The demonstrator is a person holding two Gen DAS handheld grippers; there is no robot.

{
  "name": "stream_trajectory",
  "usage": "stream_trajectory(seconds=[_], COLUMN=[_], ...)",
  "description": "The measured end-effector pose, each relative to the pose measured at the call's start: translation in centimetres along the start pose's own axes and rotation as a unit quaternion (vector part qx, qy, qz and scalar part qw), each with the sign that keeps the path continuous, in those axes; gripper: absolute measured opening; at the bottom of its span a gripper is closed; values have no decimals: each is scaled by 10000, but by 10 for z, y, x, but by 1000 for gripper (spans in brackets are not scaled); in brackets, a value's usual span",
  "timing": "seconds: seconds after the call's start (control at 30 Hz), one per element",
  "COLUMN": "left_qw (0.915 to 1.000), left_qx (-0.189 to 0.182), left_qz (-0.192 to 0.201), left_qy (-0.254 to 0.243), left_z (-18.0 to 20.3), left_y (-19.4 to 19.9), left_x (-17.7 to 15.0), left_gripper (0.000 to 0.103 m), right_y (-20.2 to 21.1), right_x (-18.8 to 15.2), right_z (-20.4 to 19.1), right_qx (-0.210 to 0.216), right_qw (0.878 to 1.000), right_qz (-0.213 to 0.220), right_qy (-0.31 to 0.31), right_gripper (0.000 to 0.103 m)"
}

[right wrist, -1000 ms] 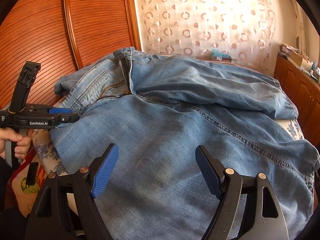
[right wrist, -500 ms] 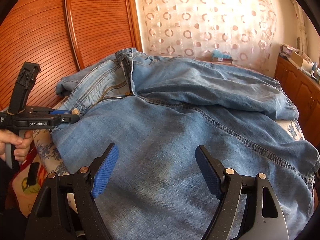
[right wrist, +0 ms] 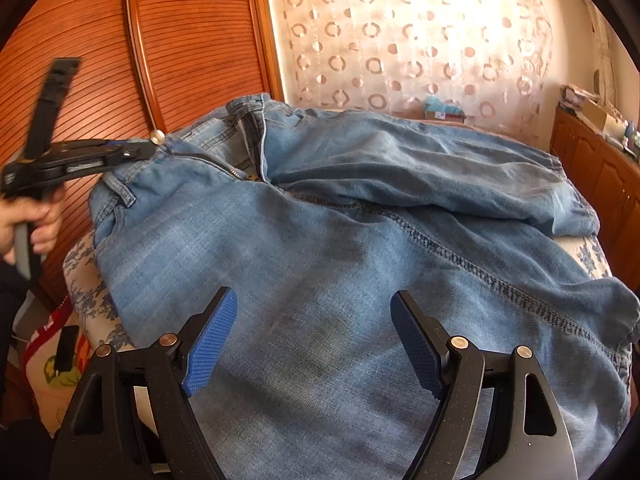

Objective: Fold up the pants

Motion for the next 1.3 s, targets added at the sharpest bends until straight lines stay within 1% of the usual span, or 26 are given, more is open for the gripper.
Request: stream_trajectory(seconds=[0.03, 0.1, 0.17, 0.2, 0.27, 0.47, 0.53, 0.57, 0.6, 0.7, 0.87, 1.03, 1.07, 1.17, 1.2, 1.3], left_qw=[10000, 9999, 9999, 9999, 9998, 9996, 9994, 9992, 9990, 9985, 9985, 9980, 9978, 9976, 9976, 9976], left_qx=[-34, -17, -47, -60, -29, -121, -188, -227, -273, -374, -309, -232, -236, -206, -193, -159], left_qz=[-75, -112, -93, -78, -8, 133, 196, 233, 269, 312, 408, 487, 496, 461, 449, 416], left_qy=[29, 28, 106, 138, 193, 221, 206, 214, 233, 258, 207, 329, 365, 463, 482, 521], left_z=[-2, -5, -7, -8, -11, -14, -14, -15, -15, -18, -27, -45, -48, -59, -62, -69], left_y=[-6, -11, -11, -11, -8, 4, 6, 7, 8, 8, 8, 9, 8, 5, 4, 1], left_x=[-1, -3, -3, -3, -3, 1, 4, 5, 7, 12, 21, 31, 32, 32, 32, 30], left_gripper=[22, 30, 34, 39, 45, 47, 57, 65, 68, 68, 68, 68, 68, 68, 68, 68], right_y=[0, -1, 1, 1, 3, 2, -3, -7, -11, -24, -48, -87, -98, -123, -132, -157], right_x=[-1, -1, -1, 1, 3, 24, 37, 44, 50, 71, 112, 145, 151, 163, 166, 174], right_z=[0, -1, -2, -3, -4, -10, -12, -13, -14, -18, -27, -37, -39, -43, -45, -50], right_qx=[9, 12, 14, 22, 44, 161, 213, 243, 255, 296, 487, 728, 803, 921, 953, 1049], right_qw=[10000, 10000, 10000, 10000, 9999, 9996, 9994, 9992, 9991, 9987, 9971, 9951, 9945, 9932, 9927, 9912], right_qz=[-13, -27, -25, -18, -16, 9, 4, -13, -17, -9, 27, -73, -117, -248, -299, -456], right_qy=[9, 43, 70, 85, 108, 211, 274, 303, 329, 408, 580, 671, 667, 667, 679, 662], right_gripper=[81, 81, 81, 81, 81, 81, 81, 81, 81, 81, 81, 72, 69, 66, 64, 62])
Point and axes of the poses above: each gripper's, at about its wrist camera, not at the fingertips, and y roughly against the way its jaws point, z to its right, x to its top, the point moved 6 cm from there along -y, roughly the way its jaws point, and after that the axes turned 1 degree about z, right-handed, at the moved point
